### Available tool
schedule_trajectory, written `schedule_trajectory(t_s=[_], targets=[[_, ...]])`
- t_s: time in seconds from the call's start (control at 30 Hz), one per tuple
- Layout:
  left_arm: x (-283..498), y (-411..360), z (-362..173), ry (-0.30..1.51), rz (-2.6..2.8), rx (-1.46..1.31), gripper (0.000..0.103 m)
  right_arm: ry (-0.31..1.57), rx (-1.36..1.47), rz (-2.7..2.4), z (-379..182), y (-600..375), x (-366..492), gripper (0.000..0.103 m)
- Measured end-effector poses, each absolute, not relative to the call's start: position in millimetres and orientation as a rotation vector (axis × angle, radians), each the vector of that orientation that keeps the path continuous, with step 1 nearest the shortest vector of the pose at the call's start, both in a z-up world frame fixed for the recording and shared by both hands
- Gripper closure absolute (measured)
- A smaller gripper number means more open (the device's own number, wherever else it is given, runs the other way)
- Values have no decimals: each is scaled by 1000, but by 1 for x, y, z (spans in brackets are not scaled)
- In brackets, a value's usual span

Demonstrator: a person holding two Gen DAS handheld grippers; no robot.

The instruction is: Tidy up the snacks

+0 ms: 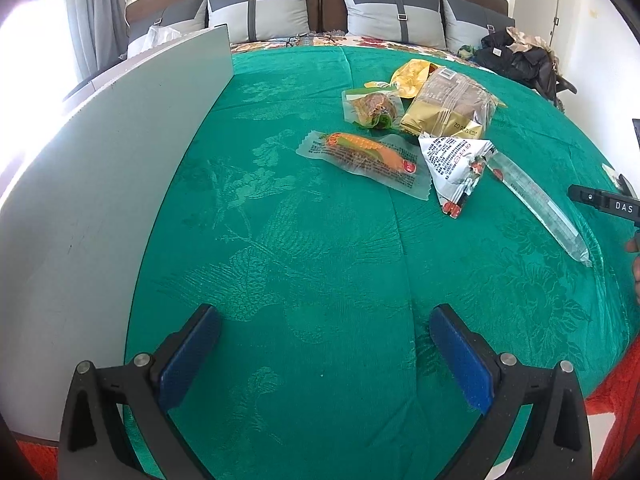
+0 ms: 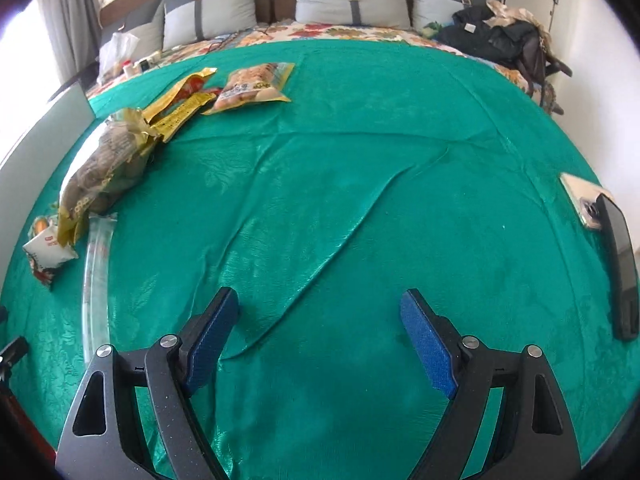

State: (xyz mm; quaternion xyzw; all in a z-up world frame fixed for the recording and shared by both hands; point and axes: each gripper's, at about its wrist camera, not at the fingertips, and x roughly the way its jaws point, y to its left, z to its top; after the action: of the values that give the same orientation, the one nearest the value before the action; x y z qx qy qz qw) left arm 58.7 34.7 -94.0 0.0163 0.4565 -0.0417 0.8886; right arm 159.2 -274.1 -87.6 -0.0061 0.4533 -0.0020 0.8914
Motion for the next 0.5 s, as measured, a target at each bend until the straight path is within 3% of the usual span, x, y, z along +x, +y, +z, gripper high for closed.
schedule_trajectory(t_s=[0.17, 0.3, 0.5], targets=[[57, 34, -95, 933, -87, 35, 0, 916, -35, 33, -90, -263, 200, 15], [56, 34, -95, 924, -88, 35, 0, 927, -16, 8, -93, -273, 236, 5], [56, 34, -95, 919, -82, 31, 0, 930, -20, 18, -94, -274, 239, 5]])
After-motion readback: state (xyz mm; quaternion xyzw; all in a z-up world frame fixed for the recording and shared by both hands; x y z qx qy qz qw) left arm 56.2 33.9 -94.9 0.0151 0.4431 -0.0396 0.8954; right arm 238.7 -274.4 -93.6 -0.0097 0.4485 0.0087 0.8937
